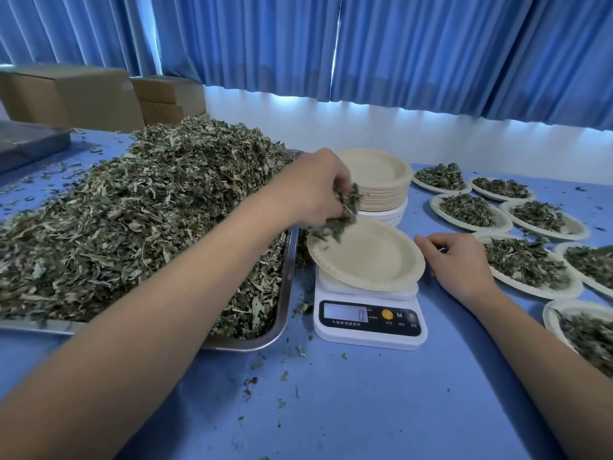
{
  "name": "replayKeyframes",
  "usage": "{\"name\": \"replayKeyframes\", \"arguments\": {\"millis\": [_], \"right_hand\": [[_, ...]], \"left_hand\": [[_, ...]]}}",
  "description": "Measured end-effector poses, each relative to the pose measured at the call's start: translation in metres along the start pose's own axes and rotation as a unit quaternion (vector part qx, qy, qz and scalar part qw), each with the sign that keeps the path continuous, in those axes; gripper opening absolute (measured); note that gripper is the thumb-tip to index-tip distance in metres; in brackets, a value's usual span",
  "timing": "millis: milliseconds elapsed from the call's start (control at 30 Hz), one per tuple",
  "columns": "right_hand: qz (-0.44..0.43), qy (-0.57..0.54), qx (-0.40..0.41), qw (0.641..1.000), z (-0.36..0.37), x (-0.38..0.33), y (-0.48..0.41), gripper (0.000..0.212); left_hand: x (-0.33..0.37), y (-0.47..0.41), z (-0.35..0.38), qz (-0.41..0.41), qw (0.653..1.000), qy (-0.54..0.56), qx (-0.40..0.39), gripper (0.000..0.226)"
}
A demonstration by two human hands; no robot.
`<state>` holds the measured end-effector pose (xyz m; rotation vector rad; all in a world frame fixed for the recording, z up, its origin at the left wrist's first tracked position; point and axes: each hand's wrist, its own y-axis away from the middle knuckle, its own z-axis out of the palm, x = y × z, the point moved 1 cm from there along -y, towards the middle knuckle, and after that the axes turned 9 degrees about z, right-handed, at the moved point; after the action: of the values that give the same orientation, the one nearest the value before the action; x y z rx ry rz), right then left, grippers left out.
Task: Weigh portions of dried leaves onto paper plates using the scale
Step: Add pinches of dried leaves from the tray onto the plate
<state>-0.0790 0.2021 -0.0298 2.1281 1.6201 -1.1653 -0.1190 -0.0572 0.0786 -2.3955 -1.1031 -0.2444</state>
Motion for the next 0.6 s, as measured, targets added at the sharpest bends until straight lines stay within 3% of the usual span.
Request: {"name": "replayKeyframes", "arguments": {"millis": [133,233,300,367,433,500,600], "right_hand": [[-0.003,0.008,-0.002,1.0,0.001,0.0,-0.001,0.044],[-0.002,0.005,-0.007,1.0,0.0,0.001,0.0,0.044],[-0.003,0.007,-0.006,1.0,0.0,0.001,0.0,0.043],[-0.005,0.012,-0.008,1.0,0.0,0.001,0.0,0.043],[-0.006,0.014,-0.009,1.0,0.0,0.001,-0.001,0.043],[-0.005,0.015,-0.01,1.0,0.0,0.002,-0.001,0.044],[-0.004,0.008,-0.007,1.0,0.0,0.003,-0.001,0.044]], "left_hand": [[0.013,0.004,0.037,0.026,0.996,0.016,-0.084,0.023],[0.012,0.006,0.041,0.034,0.992,0.041,-0.119,0.038],[0.009,0.003,0.026,0.028,0.992,0.074,-0.094,0.041],[0.002,0.0,0.01,0.025,0.996,0.072,-0.05,0.028],[-0.01,-0.003,-0.002,0.007,1.0,-0.002,-0.024,0.015],[-0.029,-0.003,-0.006,-0.048,0.987,-0.149,-0.033,0.017],[-0.048,0.003,-0.005,-0.123,0.951,-0.226,-0.174,0.018]]}}
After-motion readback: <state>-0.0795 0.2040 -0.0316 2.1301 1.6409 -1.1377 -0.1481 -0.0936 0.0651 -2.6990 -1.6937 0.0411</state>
